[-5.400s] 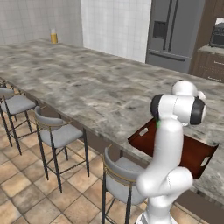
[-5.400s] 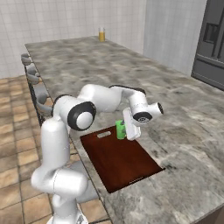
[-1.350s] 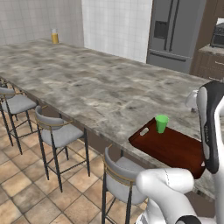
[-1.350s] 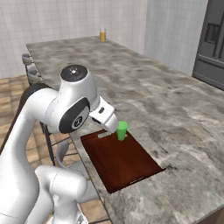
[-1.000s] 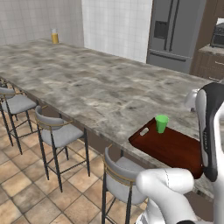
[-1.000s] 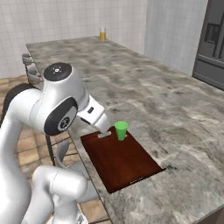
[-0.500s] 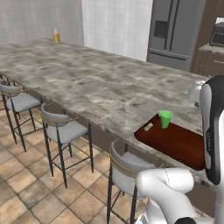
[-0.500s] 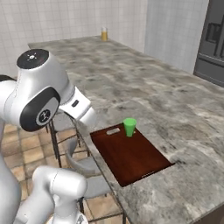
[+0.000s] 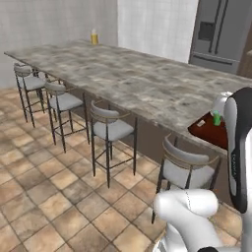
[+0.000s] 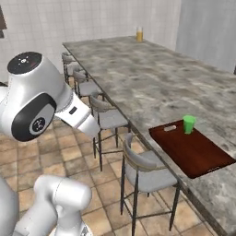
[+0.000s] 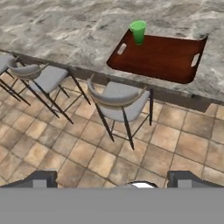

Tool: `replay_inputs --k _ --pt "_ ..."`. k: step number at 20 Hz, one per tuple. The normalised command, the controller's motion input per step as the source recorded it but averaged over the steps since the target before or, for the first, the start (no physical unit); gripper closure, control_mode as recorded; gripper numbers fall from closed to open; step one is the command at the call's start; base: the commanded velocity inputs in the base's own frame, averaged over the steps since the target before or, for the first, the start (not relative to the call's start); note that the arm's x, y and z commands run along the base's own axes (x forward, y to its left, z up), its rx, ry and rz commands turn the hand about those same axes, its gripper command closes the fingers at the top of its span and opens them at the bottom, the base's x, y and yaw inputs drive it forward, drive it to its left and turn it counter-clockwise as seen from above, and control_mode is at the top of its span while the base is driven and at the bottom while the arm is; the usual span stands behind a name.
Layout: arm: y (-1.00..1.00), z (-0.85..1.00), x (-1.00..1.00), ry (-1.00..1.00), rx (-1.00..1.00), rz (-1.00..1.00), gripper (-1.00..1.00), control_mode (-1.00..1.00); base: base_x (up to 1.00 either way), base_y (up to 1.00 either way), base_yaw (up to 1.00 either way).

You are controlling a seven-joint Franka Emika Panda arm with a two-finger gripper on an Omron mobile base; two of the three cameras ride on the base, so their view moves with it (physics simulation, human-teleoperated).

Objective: There is a tray on the dining counter. Grab the cup, mug, and pitcher and place them on the tray. The pitcher may be placed next to the tray if it cannot fit the tray.

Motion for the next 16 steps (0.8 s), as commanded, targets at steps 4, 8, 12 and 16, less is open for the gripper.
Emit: replay_inputs --k 4,8,12,16 --pt "0.0 0.0 0.0 0.0 0.0 0.0 -1.0 1.0 -0.04 0.54 0.76" --pt "0.0 0.0 0.0 0.0 0.0 0.0 -1.0 1.0 0.0 0.26 0.93" --pt "0.0 0.0 0.0 0.0 0.0 0.0 -1.0 1.0 0.17 -0.06 0.89" --pt "0.0 0.0 0.0 0.0 0.0 0.0 -1.0 1.0 0.84 -0.44 0.49"
